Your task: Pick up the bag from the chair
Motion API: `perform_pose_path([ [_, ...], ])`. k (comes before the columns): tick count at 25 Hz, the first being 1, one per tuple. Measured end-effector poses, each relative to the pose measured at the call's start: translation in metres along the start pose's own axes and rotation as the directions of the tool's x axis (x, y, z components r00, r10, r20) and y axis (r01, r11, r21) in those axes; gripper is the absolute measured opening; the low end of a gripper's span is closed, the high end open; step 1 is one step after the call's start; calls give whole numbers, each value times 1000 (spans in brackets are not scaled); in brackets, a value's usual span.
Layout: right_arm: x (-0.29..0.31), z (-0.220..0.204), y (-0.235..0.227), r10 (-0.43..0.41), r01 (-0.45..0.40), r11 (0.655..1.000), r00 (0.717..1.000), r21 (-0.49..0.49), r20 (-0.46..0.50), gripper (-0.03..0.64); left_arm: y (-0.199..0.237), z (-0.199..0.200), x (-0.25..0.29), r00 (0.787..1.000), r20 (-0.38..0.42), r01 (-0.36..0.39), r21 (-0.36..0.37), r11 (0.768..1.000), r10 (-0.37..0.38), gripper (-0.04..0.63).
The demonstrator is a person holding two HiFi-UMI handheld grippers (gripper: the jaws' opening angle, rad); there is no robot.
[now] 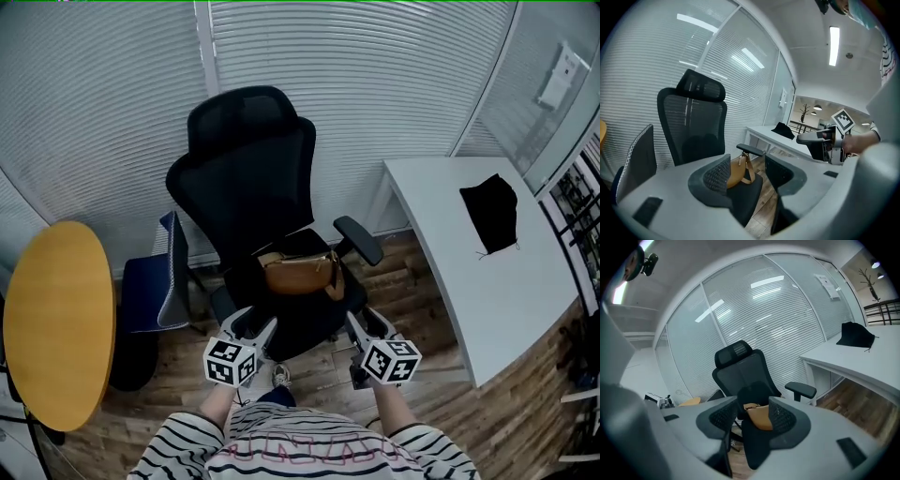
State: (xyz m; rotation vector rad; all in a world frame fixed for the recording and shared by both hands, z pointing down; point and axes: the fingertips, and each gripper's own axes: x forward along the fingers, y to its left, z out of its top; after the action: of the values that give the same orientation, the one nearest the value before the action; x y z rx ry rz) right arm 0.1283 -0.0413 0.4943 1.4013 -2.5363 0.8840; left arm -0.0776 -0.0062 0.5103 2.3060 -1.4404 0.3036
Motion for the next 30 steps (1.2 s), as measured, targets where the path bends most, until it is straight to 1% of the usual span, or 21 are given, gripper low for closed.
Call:
perform_pose_path([
  [8,63,10,-13,-75,75,997,997,19,-13,201,58,7,44,998,-52,23,-29,999,-24,225],
  [15,96,8,-24,-133,135,990,991,36,-30,201,93,4,70,995,-85,46,-61,997,-52,230],
  [19,118,9,-37,-157,158,987,986,15,-49,201,112,-9,89,991,-126,27,-83,996,-38,238],
  [22,132,6,-50,-165,167,986,984,23,-70,201,122,-22,103,987,-157,6,-114,993,-24,242],
  [27,156,-8,-77,-155,159,987,980,27,-129,201,137,-40,125,982,-187,-62,-162,985,31,246],
  [30,173,-14,-91,-138,144,989,976,24,-168,201,144,-53,137,976,-208,-113,-199,973,70,249],
])
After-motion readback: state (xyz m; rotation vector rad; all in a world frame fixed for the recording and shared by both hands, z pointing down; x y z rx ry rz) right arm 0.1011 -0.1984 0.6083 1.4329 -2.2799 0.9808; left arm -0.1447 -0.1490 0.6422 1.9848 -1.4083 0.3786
